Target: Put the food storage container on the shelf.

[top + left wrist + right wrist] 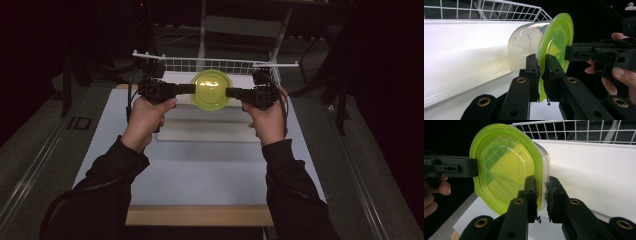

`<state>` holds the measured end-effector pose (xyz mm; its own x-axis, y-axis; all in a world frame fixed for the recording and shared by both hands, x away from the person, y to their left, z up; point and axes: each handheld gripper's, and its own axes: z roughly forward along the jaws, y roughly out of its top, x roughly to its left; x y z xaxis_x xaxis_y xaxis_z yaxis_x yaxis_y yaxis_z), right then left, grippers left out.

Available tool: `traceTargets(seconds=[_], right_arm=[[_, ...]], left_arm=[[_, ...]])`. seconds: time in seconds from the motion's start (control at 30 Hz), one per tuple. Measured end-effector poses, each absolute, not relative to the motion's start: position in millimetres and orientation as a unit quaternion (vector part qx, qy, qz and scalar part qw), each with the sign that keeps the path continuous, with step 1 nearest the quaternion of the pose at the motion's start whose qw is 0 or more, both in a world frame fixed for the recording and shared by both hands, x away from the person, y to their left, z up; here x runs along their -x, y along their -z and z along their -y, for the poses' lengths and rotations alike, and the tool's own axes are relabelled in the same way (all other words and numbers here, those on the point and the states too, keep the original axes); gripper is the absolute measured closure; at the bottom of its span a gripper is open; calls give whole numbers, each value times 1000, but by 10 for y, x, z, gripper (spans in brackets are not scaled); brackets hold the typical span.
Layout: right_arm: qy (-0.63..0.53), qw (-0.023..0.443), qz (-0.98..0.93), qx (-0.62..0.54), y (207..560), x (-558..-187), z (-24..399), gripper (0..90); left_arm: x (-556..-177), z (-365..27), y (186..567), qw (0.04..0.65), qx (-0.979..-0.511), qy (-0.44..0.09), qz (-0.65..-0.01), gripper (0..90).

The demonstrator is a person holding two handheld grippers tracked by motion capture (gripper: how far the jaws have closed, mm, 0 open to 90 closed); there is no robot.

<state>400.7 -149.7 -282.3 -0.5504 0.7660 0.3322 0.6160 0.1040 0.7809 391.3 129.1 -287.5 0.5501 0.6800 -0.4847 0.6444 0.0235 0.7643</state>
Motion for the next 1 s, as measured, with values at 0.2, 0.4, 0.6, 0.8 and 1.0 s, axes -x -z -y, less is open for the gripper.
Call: traceTargets(seconds=[0.2, 0.4, 0.6, 0.8, 1.0], right_arm=[[-471, 49, -732, -490, 2860, -4168, 1496, 797], [-453, 38, -730, -511, 2873, -4317, 1479, 797], [-443, 21, -724, -528, 2891, -4448, 1471, 798], [-436, 1, -717, -543, 2914, -4543, 1473, 799], [-434, -14, -710, -555, 2963, -4617, 1496, 798]], left_arm=[[-4064, -1284, 2900, 531, -699, -20, -479, 823], [-4253, -1275, 2999, 530, -695, -14, -485, 810], [-4374, -1260, 3074, 528, -695, -22, -488, 783], [-4448, -1223, 3103, 517, -702, -28, -489, 733], [-4505, -1182, 3134, 510, -706, -32, -491, 715]])
